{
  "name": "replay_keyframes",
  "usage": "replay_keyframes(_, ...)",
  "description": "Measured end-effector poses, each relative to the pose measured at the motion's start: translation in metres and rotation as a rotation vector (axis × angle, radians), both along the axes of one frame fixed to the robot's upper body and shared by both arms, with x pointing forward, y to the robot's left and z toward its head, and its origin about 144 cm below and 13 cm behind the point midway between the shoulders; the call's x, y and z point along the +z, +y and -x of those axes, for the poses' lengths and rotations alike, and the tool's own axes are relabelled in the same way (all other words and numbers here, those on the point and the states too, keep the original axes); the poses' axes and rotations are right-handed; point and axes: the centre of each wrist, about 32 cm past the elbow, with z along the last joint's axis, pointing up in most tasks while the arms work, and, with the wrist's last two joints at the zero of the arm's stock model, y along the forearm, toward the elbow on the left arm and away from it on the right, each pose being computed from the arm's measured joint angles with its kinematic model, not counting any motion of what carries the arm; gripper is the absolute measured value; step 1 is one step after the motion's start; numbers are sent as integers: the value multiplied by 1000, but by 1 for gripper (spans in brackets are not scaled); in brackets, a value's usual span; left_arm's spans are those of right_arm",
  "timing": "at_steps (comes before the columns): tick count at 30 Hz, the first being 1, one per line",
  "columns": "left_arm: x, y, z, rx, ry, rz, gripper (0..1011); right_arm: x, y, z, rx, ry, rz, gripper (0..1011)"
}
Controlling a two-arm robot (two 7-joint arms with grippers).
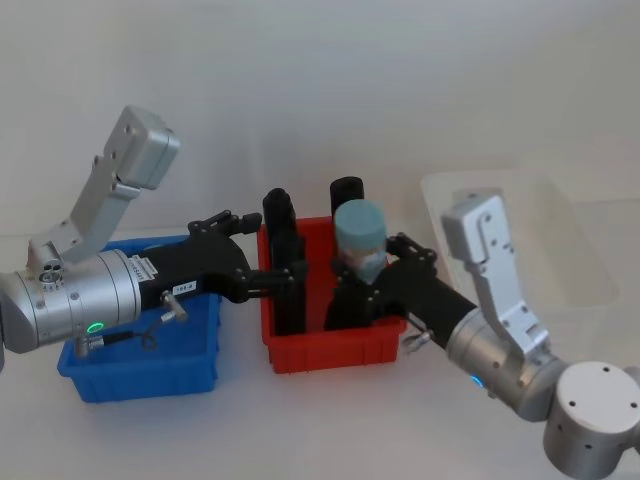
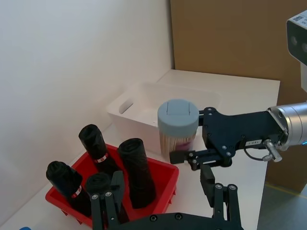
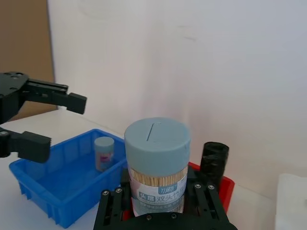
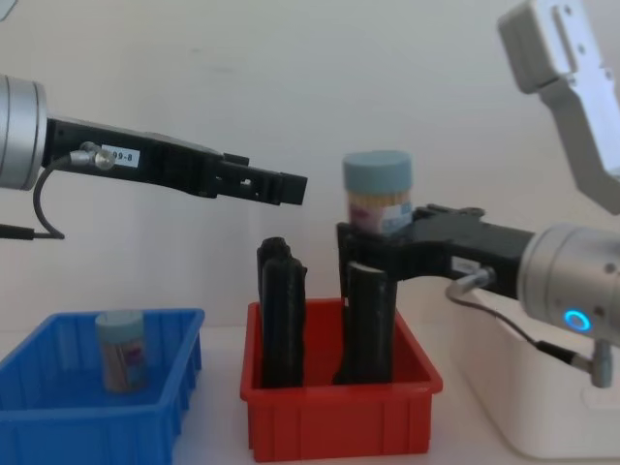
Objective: Pick the cotton swabs from the blue box and place them into the white box.
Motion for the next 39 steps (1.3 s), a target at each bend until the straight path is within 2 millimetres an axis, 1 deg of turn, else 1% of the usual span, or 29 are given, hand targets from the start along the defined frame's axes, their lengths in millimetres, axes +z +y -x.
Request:
replay_keyframes(2,0,0,0,0,0,0,1004,0,-9,5,-46,0,-20,633)
replay_keyframes(11,0,0,0,0,0,0,1004,0,-34,14,-173,1,-65,634)
replay_keyframes(16,0,0,0,0,0,0,1004,-1,-51,17,-262,3,-85,634)
replay_keyframes(19,0,0,0,0,0,0,1004,-1,-57,16,-296,3,-92,634)
replay_keyframes(22,0,0,0,0,0,0,1004,-3,-64,13,-337,7,-95,634)
replay_keyframes(23,0,0,0,0,0,0,1004,-4,-69,10,-364,11,-96,634)
replay_keyframes(28,0,0,0,0,0,0,1004,-8,-81,-2,-427,27,-96,634)
replay_keyframes(39,0,0,0,0,0,0,1004,-17,-95,-29,-500,81,-65,634)
